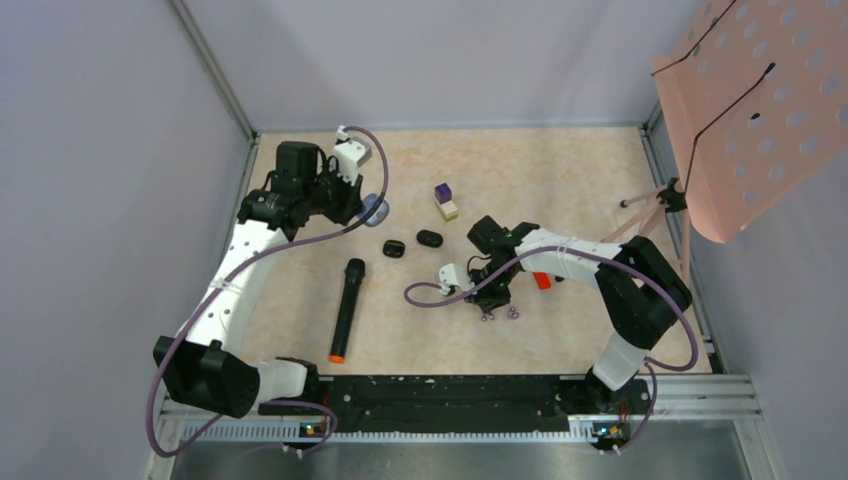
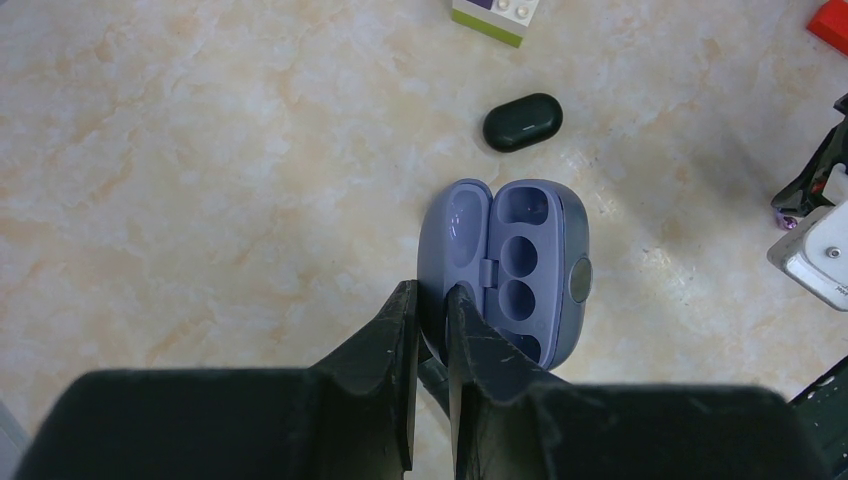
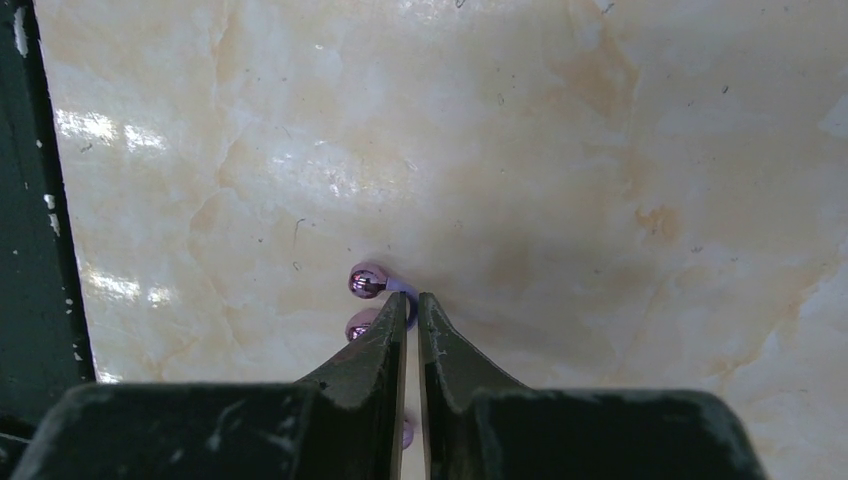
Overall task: Insert the wireless bluetooth earbuds into the charging case
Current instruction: Pick up the earbud from the center of the board.
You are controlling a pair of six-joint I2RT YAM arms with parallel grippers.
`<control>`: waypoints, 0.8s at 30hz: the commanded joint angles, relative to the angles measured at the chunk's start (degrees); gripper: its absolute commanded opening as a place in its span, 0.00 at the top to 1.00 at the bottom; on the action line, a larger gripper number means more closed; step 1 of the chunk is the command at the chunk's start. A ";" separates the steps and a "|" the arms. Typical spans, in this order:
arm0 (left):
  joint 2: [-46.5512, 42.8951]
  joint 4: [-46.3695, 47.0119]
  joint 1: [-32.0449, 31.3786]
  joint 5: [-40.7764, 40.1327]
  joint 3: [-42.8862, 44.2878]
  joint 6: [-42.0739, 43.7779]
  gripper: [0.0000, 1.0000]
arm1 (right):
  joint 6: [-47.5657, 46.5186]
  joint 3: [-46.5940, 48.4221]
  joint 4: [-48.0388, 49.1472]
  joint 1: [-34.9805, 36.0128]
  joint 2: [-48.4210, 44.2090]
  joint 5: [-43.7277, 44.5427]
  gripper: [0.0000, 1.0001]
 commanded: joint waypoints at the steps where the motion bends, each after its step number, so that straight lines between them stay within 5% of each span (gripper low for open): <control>1: 0.03 2.35 0.36 0.54 -0.17 -1.02 1.00 | -3.13 0.61 -0.37 1.30 0.29 0.37 0.93; 15: 1.36 1.64 0.38 0.66 0.76 -1.21 1.00 | -3.80 -4.44 2.63 1.59 -0.47 2.36 1.00; 24: 5.98 -2.07 0.02 8.62 5.27 1.09 1.00 | -0.39 9.26 6.78 1.60 -11.68 6.29 1.00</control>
